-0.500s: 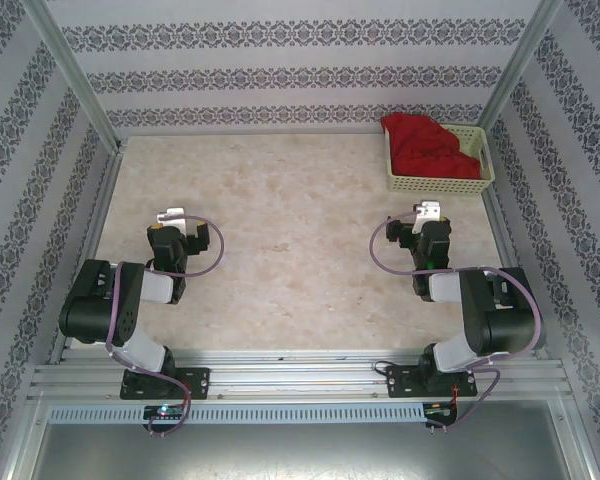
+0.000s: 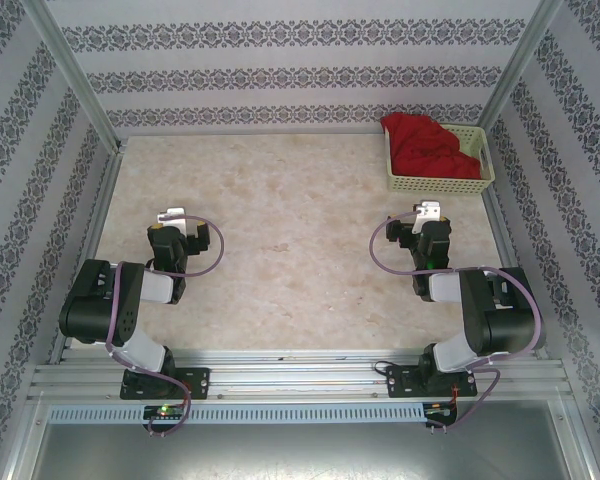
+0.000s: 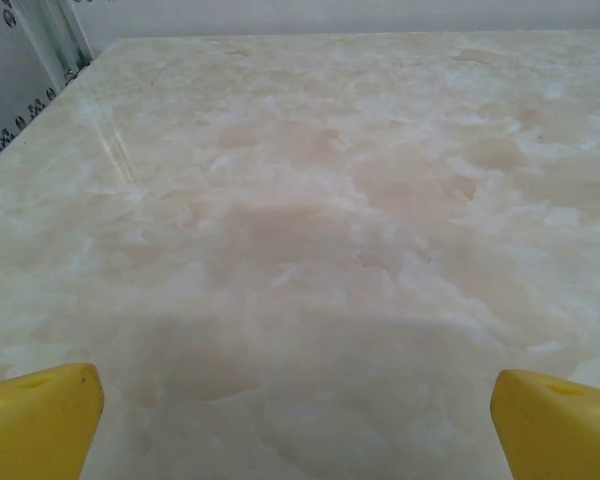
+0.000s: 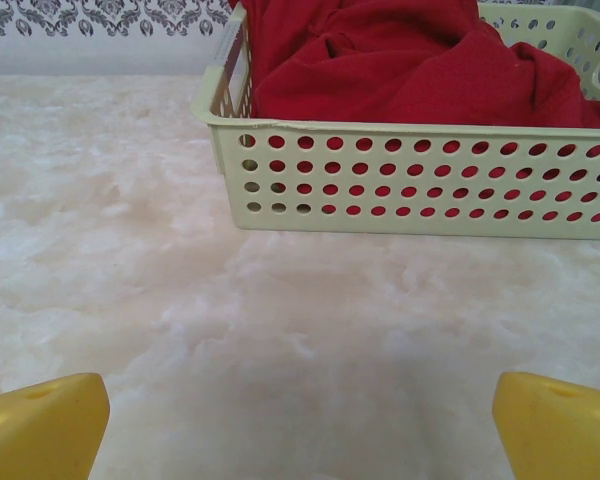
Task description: Fold the inside-out t-shirt
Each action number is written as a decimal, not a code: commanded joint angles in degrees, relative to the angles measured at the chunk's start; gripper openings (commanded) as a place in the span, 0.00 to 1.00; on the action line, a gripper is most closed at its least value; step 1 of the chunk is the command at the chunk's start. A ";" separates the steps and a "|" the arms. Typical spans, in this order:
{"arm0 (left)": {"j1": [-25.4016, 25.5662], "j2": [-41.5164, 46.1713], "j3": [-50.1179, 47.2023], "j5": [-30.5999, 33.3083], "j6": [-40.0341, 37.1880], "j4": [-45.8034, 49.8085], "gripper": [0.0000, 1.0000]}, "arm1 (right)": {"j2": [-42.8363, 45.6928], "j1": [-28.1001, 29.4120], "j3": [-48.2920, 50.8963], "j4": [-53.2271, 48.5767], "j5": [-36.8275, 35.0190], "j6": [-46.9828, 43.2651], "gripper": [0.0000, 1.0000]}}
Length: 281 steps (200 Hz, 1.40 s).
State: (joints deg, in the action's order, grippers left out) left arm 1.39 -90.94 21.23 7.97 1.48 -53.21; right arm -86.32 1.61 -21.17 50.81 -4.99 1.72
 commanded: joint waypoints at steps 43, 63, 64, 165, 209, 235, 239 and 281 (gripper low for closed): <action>-0.51 0.01 -0.05 -0.25 -0.03 -2.60 1.00 | -0.50 -0.39 -0.72 1.14 1.00 0.11 0.98; -0.52 0.03 -0.05 -0.32 -0.05 -2.61 1.00 | -0.48 -0.38 -0.72 1.14 1.00 0.19 0.98; -0.51 0.04 -0.05 -0.32 -0.01 -2.60 1.00 | -0.45 -0.38 -0.72 1.14 1.02 0.20 0.98; 3.88 21.16 -1.41 1.00 -2.12 11.37 1.00 | 7.43 1.55 -0.01 -3.95 1.51 -2.45 0.98; 4.47 37.15 5.34 -2.64 14.08 31.67 1.00 | 24.81 4.35 -6.80 -27.70 0.64 3.46 0.98; 4.44 41.32 10.31 -2.78 23.65 43.19 1.00 | 30.61 3.41 -15.54 -43.96 -1.11 17.42 0.98; 4.35 41.77 10.78 -2.77 25.12 44.54 1.00 | 30.90 2.94 -16.57 -45.84 -0.48 19.00 0.98; 3.78 45.81 6.37 -12.86 34.37 41.43 1.00 | 25.79 -3.10 -21.02 -44.51 7.81 26.88 0.98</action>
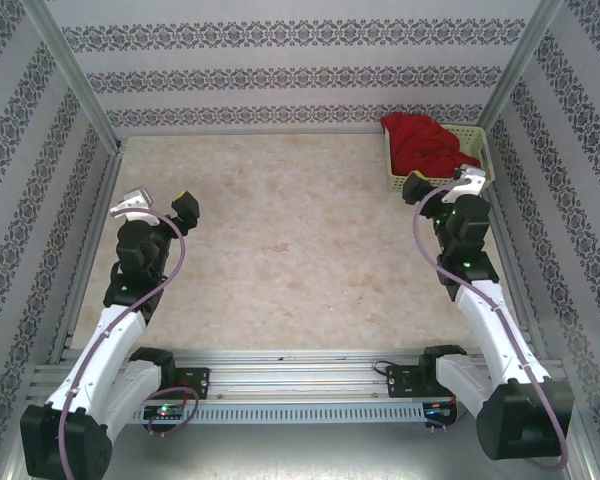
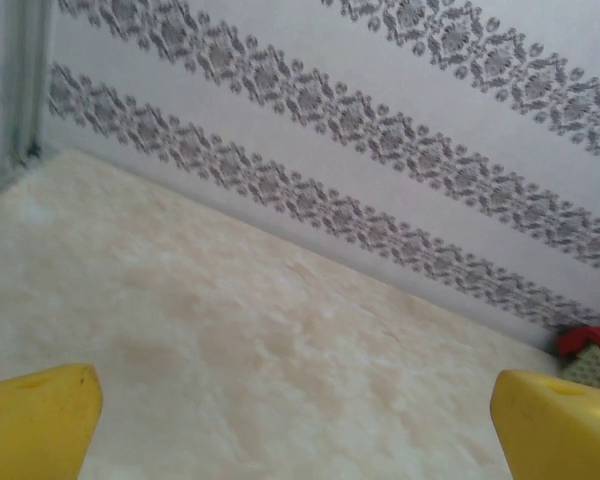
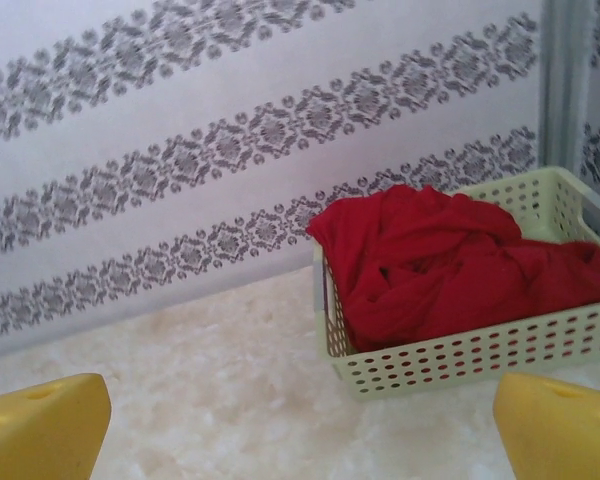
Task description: Fold the inside-out t-shirt
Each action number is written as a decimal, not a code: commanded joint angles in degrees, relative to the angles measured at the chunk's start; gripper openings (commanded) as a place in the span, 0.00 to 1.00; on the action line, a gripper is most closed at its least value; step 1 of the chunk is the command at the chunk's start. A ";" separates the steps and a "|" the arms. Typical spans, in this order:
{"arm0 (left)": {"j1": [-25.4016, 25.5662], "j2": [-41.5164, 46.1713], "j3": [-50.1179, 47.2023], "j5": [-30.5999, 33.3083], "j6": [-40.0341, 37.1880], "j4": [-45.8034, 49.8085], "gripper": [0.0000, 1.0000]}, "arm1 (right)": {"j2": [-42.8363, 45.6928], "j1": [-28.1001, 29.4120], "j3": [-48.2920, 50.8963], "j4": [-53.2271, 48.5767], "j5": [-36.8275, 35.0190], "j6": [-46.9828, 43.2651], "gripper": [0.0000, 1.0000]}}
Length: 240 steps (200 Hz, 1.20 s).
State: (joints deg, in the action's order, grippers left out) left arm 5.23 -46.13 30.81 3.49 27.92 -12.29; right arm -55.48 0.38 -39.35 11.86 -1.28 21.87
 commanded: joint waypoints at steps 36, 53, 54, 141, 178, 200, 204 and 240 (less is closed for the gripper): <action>-0.02 -4.93 -1.55 -13.12 7.32 1.13 1.00 | -23.70 -2.10 -19.81 -12.11 -1.21 3.94 0.98; 0.13 -7.77 1.03 -15.30 5.31 4.99 1.00 | -32.84 -2.30 -27.79 -13.60 -3.42 3.50 0.98; 0.13 -7.94 1.20 -15.33 5.26 5.17 1.00 | -33.32 -2.31 -28.23 -13.74 -3.67 3.47 0.98; 0.85 -5.85 -2.00 -13.89 5.66 6.16 1.00 | -69.05 -3.46 -66.66 -34.50 -15.16 2.43 0.98; 0.99 -7.21 -2.13 -13.28 6.16 4.60 1.00 | -80.79 -3.72 -82.48 -49.05 -14.07 4.67 0.98; 0.92 -8.04 -1.40 -13.65 6.39 4.07 1.00 | -87.16 -3.72 -91.72 -56.44 -12.76 4.90 0.98; 0.93 -8.08 -1.43 -13.68 6.48 3.99 1.00 | -88.41 -3.72 -93.94 -57.80 -12.44 4.83 0.98; 0.97 -7.91 -1.60 -13.25 6.87 3.68 1.00 | -97.17 -4.22 -109.90 -68.03 -9.54 4.28 0.98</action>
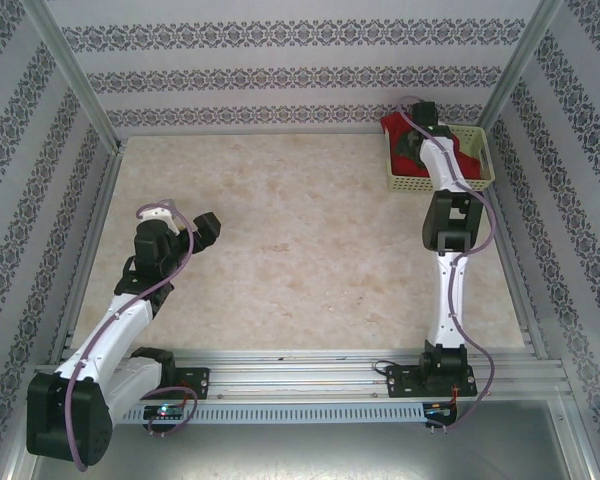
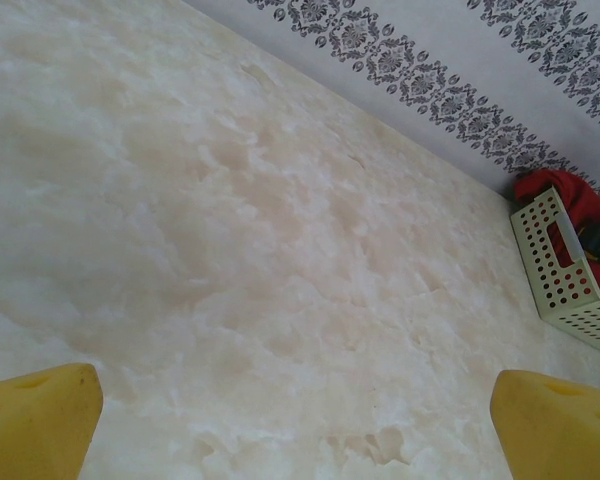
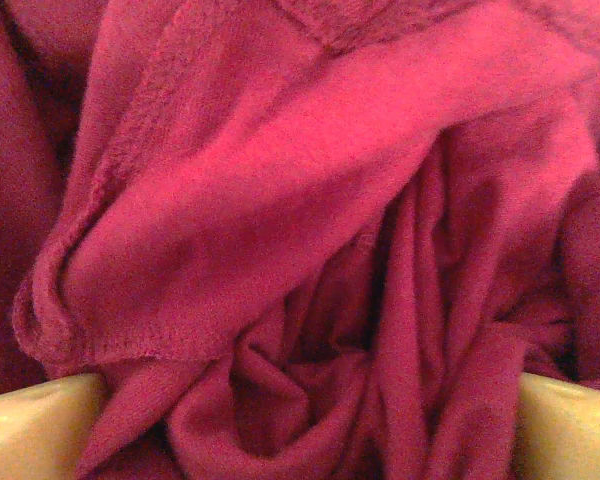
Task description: Fold the inside-out t-shirt
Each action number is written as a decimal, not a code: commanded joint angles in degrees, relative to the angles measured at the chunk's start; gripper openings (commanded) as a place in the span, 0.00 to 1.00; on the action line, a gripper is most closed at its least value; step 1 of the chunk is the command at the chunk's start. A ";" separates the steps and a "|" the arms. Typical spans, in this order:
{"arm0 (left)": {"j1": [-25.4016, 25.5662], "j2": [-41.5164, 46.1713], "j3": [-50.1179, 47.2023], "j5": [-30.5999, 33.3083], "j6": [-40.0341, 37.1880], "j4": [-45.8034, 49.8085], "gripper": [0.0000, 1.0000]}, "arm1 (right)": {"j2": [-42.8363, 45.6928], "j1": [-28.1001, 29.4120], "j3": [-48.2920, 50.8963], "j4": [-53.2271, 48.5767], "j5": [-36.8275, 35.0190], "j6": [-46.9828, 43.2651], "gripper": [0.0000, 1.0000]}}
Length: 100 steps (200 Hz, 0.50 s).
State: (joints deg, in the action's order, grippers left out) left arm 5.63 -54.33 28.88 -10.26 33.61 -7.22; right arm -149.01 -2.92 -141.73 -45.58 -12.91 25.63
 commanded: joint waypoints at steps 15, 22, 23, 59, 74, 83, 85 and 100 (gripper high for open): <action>0.57 0.55 0.21 0.45 1.36 -1.23 1.00 | -4.87 -1.59 -9.59 -11.72 3.69 1.15 0.91; 0.68 0.83 0.19 0.51 1.40 -1.05 1.00 | -4.89 -2.03 -9.36 -11.61 4.82 1.71 0.85; 0.60 0.86 0.11 0.55 1.39 -1.04 1.00 | -4.89 -2.10 -9.31 -11.62 5.08 1.80 0.84; 0.59 4.39 0.32 0.53 1.25 0.36 1.00 | -1.00 -3.13 -10.63 -10.38 11.79 2.37 0.34; 0.63 5.95 1.02 1.01 1.04 2.14 1.00 | 2.61 -2.56 -8.79 -8.77 11.24 1.67 0.21; 0.66 7.01 1.13 1.08 1.24 2.85 1.00 | 4.76 -2.07 -6.47 -7.54 10.30 1.32 0.16; 0.58 7.21 1.10 1.11 1.34 3.01 1.00 | 5.37 -1.91 -5.58 -7.14 9.99 1.28 0.15; 0.54 9.05 0.95 1.03 2.01 3.90 1.00 | 9.73 -0.62 0.34 -3.17 8.24 -0.22 0.10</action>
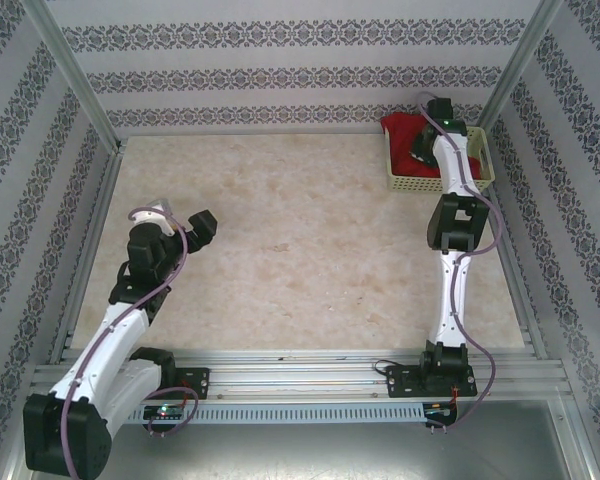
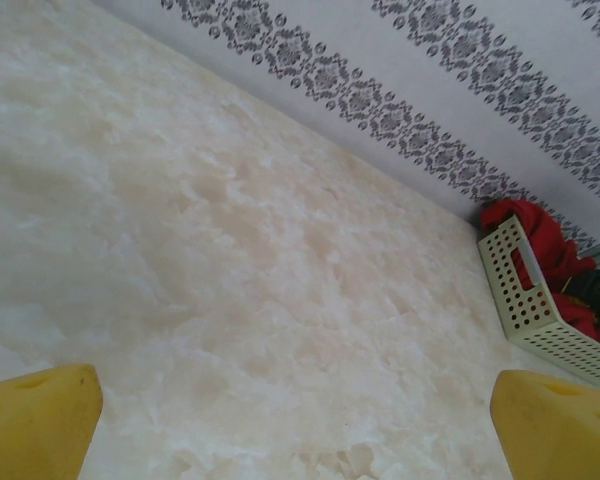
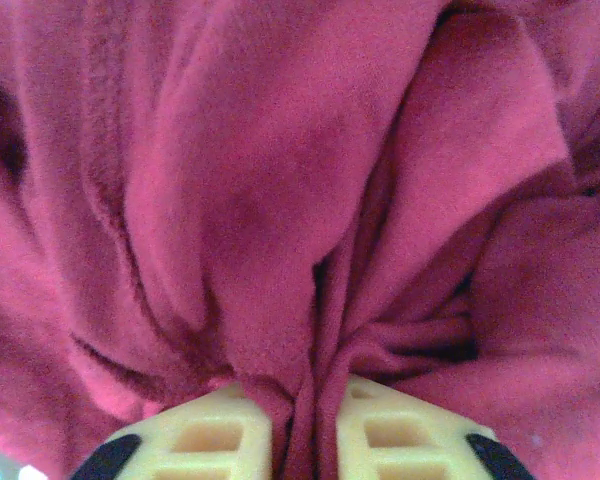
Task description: Fold the inside-out t-shirt
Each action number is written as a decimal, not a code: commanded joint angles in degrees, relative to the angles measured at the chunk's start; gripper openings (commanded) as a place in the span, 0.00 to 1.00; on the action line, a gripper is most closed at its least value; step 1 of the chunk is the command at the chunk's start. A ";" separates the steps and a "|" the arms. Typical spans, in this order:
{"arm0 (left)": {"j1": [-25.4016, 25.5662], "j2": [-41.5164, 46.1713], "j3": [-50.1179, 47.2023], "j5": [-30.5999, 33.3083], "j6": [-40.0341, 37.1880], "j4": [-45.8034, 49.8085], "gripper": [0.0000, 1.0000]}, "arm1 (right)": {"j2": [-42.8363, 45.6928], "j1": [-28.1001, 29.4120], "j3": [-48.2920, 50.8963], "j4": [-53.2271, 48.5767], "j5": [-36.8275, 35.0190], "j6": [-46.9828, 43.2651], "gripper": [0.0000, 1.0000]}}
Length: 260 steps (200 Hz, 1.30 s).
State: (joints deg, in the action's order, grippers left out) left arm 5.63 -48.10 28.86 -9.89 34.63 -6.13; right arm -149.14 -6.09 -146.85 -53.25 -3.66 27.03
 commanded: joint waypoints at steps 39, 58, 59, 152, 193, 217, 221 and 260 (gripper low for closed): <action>0.67 7.90 1.31 0.07 1.62 6.95 1.00 | 19.63 4.80 17.21 10.69 -7.32 -3.08 0.00; 0.60 10.24 1.41 -0.09 1.48 8.70 1.00 | 25.20 5.61 25.18 16.61 -9.83 -3.34 0.00; 0.65 10.31 1.43 -0.07 1.44 8.82 1.00 | 25.34 5.67 25.68 17.00 -9.98 -3.36 0.00; 0.62 12.51 1.75 -2.28 2.45 11.05 1.00 | 47.61 12.90 53.30 44.58 -26.02 -11.21 0.00; 0.66 11.41 2.27 -3.92 2.40 10.91 1.00 | 55.76 16.56 61.56 56.75 -30.42 -14.64 0.00; 0.69 11.45 2.21 -4.64 2.35 10.96 1.00 | 60.13 18.26 63.56 59.77 -30.64 -15.78 0.00; 0.66 11.45 2.18 -4.73 2.37 10.96 1.00 | 61.05 18.71 63.73 60.07 -30.42 -16.19 0.00; 0.65 10.66 2.66 -5.03 2.30 12.18 1.00 | 67.00 24.64 63.57 58.89 -27.14 -19.21 0.00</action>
State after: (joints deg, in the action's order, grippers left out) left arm 5.65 -37.12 29.41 -13.74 36.51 3.97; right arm -86.91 14.96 -83.07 0.95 -31.48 10.81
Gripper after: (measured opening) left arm 0.999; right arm 0.078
